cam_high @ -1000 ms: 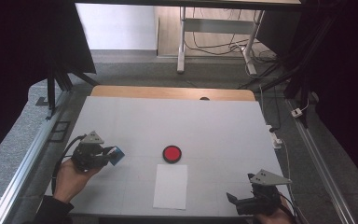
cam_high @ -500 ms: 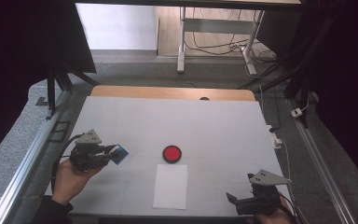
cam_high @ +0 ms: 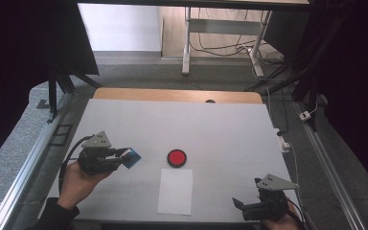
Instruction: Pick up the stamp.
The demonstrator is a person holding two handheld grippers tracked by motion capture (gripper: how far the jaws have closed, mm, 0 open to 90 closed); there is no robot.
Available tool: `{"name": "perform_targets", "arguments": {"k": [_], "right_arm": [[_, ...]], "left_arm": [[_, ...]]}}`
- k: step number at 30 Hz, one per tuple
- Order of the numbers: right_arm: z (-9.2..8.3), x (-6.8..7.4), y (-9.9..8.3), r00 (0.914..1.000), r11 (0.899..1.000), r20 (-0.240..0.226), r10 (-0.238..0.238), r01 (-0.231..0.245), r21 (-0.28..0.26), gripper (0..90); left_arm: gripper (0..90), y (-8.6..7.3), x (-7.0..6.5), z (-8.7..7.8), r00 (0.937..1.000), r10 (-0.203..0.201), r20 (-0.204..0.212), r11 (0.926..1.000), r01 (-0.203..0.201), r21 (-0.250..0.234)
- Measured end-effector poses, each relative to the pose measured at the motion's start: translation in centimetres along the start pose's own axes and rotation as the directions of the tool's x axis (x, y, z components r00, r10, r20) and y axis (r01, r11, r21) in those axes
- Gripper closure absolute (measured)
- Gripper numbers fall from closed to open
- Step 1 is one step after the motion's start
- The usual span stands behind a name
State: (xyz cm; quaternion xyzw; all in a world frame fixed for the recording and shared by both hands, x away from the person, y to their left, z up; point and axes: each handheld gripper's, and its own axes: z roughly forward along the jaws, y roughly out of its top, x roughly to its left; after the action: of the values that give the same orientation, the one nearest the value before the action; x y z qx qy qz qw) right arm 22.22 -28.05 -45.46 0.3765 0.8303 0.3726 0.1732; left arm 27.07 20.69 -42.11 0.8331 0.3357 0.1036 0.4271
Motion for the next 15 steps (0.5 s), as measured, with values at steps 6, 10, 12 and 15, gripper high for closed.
{"name": "perform_targets", "arguments": {"k": [6, 10, 12, 15], "right_arm": [[0.0, 0.0, 0.0, 1.0000, 1.000, 0.000, 0.002, -0.002, -0.001, 0.0], [0.0, 0.0, 0.0, 1.0000, 1.000, -0.002, 0.004, -0.004, -0.005, 0.0], [0.0, 0.0, 0.0, 1.0000, 1.000, -0.002, 0.004, -0.004, -0.005, 0.0], [0.0, 0.0, 0.0, 1.0000, 1.000, -0.004, 0.004, -0.004, -0.006, 0.0]], "left_arm": [[70.1, 1.3, -0.8, 0.0, 0.9988, 0.021, 0.044, 0.9996, -0.020, -0.018], [70.1, 2.0, -1.3, 0.3, 0.9964, 0.044, 0.073, 0.9989, -0.042, -0.019], [70.1, 2.3, -1.5, 0.5, 0.9947, 0.057, 0.086, 0.9983, -0.055, -0.017], [70.1, 2.8, -1.8, 0.6, 0.9921, 0.067, 0.106, 0.9977, -0.066, -0.017]]}}
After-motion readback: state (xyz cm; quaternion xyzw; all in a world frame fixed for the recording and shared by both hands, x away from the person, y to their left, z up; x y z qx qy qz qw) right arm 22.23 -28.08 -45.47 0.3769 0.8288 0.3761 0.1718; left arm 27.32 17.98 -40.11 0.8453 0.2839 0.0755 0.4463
